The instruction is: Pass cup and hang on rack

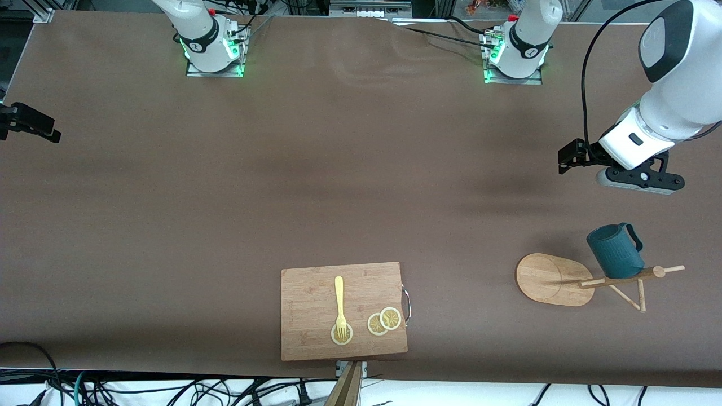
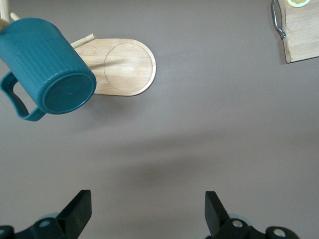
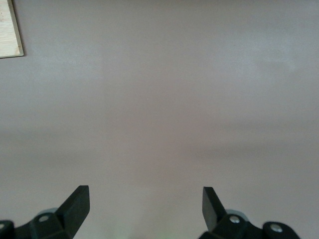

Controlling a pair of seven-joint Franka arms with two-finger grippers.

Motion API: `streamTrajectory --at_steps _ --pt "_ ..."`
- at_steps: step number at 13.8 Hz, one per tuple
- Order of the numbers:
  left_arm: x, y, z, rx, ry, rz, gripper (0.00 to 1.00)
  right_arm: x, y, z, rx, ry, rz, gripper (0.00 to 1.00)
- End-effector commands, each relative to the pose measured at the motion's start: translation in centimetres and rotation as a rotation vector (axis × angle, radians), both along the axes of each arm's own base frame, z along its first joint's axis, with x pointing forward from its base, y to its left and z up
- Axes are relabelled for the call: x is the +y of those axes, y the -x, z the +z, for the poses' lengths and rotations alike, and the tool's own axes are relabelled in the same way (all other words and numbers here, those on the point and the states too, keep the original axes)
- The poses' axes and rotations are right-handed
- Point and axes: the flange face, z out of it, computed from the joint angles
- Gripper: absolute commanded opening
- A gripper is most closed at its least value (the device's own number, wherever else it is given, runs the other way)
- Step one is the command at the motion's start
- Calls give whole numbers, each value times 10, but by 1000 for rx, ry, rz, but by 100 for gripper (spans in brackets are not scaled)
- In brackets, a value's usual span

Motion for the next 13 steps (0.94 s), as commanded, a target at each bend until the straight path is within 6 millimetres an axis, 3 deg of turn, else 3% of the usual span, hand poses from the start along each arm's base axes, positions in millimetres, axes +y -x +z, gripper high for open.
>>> streamTrajectory --at_steps 1,6,9,13 --pt "-3 -9 9 -13 15 12 100 -2 0 3 -11 -16 14 100" --pt "-6 -13 12 8 11 6 100 -3 0 4 -13 -14 9 100" --pt "-1 -13 23 15 13 15 100 -4 -1 7 -20 -13 9 100" --pt "-13 -8 30 53 8 -2 100 -4 -3 3 -14 -15 10 100"
